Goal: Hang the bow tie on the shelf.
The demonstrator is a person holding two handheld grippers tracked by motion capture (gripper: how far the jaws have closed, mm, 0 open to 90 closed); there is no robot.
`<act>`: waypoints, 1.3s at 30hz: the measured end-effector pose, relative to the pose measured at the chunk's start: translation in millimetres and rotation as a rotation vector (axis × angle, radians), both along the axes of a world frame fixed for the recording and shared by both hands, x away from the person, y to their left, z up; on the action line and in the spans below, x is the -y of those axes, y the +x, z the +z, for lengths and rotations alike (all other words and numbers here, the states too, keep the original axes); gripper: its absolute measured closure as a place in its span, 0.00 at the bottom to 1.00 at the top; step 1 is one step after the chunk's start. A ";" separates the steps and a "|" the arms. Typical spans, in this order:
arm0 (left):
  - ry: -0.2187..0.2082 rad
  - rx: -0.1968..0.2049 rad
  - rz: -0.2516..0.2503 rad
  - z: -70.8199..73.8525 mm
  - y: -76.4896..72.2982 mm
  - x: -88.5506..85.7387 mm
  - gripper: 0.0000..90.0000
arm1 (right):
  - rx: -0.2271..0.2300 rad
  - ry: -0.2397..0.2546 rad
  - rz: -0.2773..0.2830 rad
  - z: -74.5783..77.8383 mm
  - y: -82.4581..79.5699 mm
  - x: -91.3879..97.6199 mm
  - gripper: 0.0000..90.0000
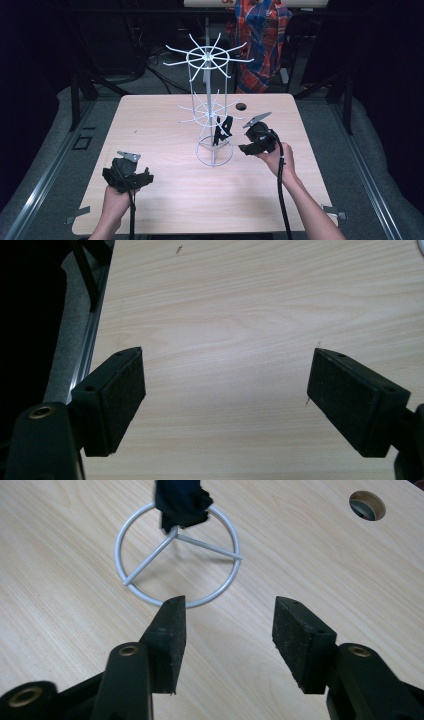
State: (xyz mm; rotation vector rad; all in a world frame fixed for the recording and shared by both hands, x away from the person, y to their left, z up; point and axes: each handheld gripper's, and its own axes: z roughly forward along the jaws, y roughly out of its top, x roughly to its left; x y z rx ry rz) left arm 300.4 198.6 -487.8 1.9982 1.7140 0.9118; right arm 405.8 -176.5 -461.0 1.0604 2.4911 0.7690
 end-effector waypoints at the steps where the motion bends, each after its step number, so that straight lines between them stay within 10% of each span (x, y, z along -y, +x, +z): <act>1: 0.000 0.000 0.000 0.0 -0.1 0.0 0.17 | 0.003 0.011 -0.004 0.3 -0.4 1.0 0.50; 23: -0.001 -0.004 0.002 1.0 -0.5 -0.7 0.17 | -0.010 0.044 0.035 30.3 -30.6 30.4 0.28; 39: 0.000 0.001 0.002 0.8 -0.5 0.1 0.17 | -0.043 0.019 0.039 22.4 -59.5 58.5 0.13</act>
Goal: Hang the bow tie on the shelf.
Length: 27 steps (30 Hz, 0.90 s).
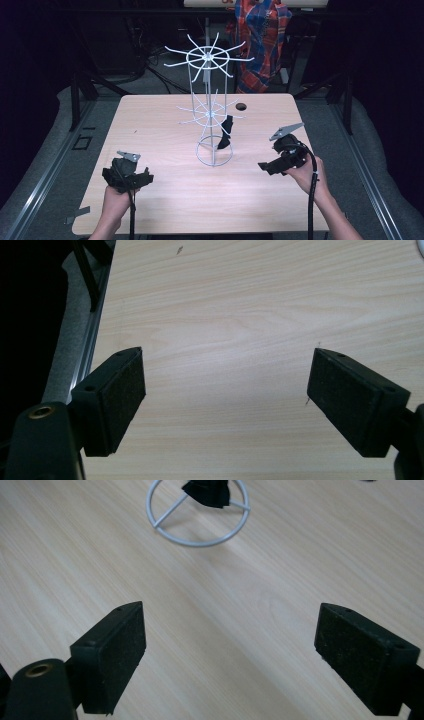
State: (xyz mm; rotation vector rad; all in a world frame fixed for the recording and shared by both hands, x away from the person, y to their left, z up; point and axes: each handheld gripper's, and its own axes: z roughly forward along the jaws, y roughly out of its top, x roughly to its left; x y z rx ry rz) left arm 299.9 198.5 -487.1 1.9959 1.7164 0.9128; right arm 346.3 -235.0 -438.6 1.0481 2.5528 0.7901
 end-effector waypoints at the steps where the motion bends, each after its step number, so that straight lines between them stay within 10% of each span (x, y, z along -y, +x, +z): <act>1: 0.000 0.001 0.001 0.0 0.0 0.0 0.17 | -0.005 0.002 -0.007 -2.3 -1.7 1.1 0.12; 14: 0.000 -0.001 -0.004 0.2 -0.1 0.7 0.18 | -0.056 -0.082 0.004 -40.2 -21.2 13.6 0.04; 21: 0.000 0.000 -0.006 0.1 -0.2 1.5 0.18 | -0.140 -0.163 0.024 -65.3 -11.6 12.6 0.00; 27: 0.000 -0.003 0.000 -0.3 0.6 1.0 0.18 | -0.119 -0.187 0.037 -71.9 -5.3 17.9 0.00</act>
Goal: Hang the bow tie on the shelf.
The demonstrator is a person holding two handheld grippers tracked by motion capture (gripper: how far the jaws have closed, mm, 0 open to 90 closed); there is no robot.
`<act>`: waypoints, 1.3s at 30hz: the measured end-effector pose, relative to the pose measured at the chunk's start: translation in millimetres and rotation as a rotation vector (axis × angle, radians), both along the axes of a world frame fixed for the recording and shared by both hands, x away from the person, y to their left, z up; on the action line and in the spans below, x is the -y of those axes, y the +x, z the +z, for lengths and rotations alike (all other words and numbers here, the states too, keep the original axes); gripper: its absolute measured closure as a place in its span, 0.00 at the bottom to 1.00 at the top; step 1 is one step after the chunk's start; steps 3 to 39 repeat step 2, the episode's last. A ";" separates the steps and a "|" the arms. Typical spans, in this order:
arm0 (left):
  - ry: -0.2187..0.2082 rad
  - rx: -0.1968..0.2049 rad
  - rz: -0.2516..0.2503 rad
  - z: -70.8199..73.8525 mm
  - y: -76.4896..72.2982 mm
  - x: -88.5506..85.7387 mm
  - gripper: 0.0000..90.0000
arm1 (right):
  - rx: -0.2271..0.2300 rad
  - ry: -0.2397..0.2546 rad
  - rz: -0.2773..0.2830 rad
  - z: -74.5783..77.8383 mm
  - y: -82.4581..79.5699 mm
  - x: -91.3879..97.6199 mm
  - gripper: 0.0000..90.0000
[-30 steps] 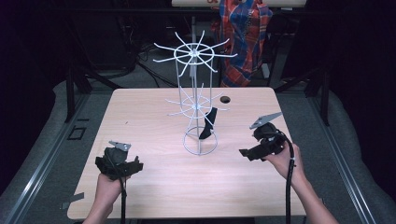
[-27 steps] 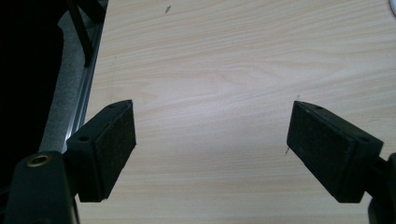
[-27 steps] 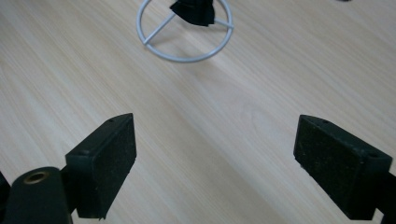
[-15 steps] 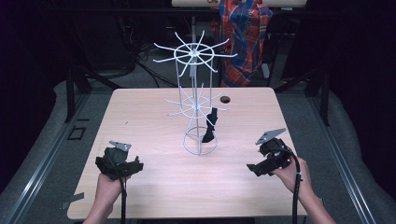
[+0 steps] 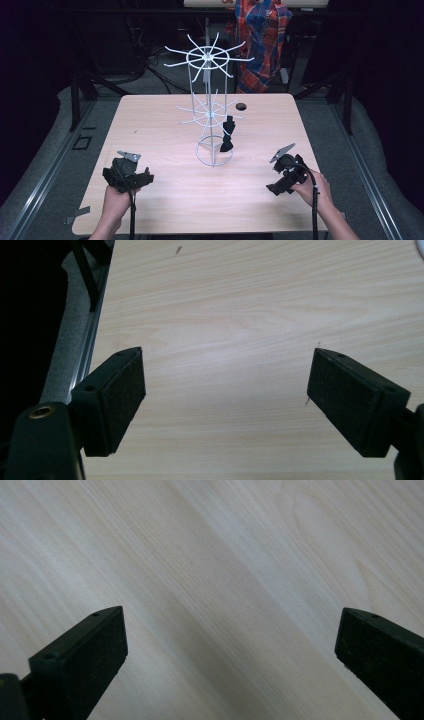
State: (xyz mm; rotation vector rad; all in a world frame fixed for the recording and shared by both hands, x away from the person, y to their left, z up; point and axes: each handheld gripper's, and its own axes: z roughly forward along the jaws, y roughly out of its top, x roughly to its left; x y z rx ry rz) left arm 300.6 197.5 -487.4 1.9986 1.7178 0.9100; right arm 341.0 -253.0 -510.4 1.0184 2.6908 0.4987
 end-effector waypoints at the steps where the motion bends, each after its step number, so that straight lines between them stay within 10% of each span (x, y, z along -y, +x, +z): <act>1: 0.001 0.001 -0.001 0.0 0.0 0.3 0.17 | 0.004 0.002 0.003 -0.7 0.8 1.4 0.00; 39: 0.000 0.000 -0.002 0.0 0.0 0.6 0.17 | 0.002 0.003 0.004 -0.9 1.7 2.6 0.00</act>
